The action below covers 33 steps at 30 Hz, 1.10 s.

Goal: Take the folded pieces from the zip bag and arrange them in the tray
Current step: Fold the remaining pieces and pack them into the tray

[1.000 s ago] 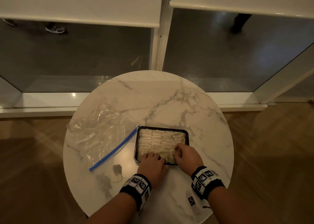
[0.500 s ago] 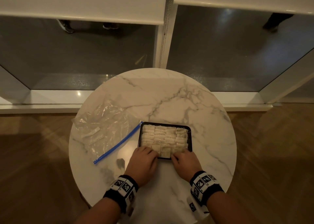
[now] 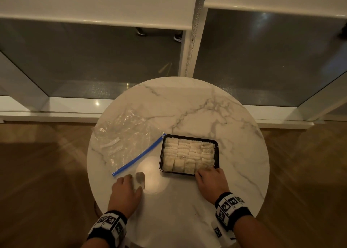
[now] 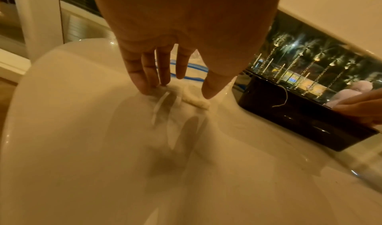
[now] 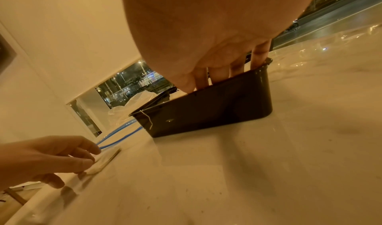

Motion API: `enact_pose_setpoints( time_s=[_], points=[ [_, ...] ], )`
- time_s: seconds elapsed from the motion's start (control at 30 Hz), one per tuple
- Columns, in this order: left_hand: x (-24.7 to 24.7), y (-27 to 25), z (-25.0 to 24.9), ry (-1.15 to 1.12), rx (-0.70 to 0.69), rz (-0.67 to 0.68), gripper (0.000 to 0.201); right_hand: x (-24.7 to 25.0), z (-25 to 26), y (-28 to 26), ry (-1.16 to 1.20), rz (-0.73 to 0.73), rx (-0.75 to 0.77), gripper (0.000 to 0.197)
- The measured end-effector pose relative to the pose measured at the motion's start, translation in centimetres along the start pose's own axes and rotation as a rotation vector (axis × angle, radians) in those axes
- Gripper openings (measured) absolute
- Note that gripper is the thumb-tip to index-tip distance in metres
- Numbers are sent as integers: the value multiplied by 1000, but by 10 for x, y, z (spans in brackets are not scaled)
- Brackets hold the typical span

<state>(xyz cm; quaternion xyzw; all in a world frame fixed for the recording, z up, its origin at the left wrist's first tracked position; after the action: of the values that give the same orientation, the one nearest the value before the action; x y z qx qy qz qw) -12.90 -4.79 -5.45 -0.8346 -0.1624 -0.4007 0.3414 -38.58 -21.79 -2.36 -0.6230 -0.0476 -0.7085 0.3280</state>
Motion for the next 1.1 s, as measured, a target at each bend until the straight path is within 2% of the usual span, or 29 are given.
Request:
enact_pose_setpoints(
  time_s=[0.3,0.47,0.6,0.73,0.83,0.97,1.1],
  points=[
    [-9,15,-4,-69,73,74,64,-7,-1,7,37,25,32,35],
    [-8,16,1,-163,155,107,65,0,0,3,80,-49,32,28],
    [0,9,1,-348,195,87,44,8,3,-2,111,-146,7,18],
    [17,1,-4,-510,133,63,37,18,12,-8,194,-200,30,18],
    [33,-1,-10,-583,78,33,34,28,25,-9,291,-236,115,18],
    [57,-3,-40,-610,-81,45,19,42,59,-2,504,-70,218,15],
    [74,-1,-76,-594,-254,97,16,55,91,8,636,115,264,36]
  ],
)
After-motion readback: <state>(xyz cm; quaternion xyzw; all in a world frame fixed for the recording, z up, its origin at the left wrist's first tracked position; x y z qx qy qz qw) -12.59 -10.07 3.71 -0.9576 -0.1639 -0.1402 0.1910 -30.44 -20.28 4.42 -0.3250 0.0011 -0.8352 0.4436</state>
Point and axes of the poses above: each hand's wrist, its own y-axis towards the middle knuckle, its own x-axis out of the back of the hand, z = x × y, the point moved 4 cm from there along y, towards the middle knuckle, and after that the axes turned 5 degrees about z, right-handed, at the moved point
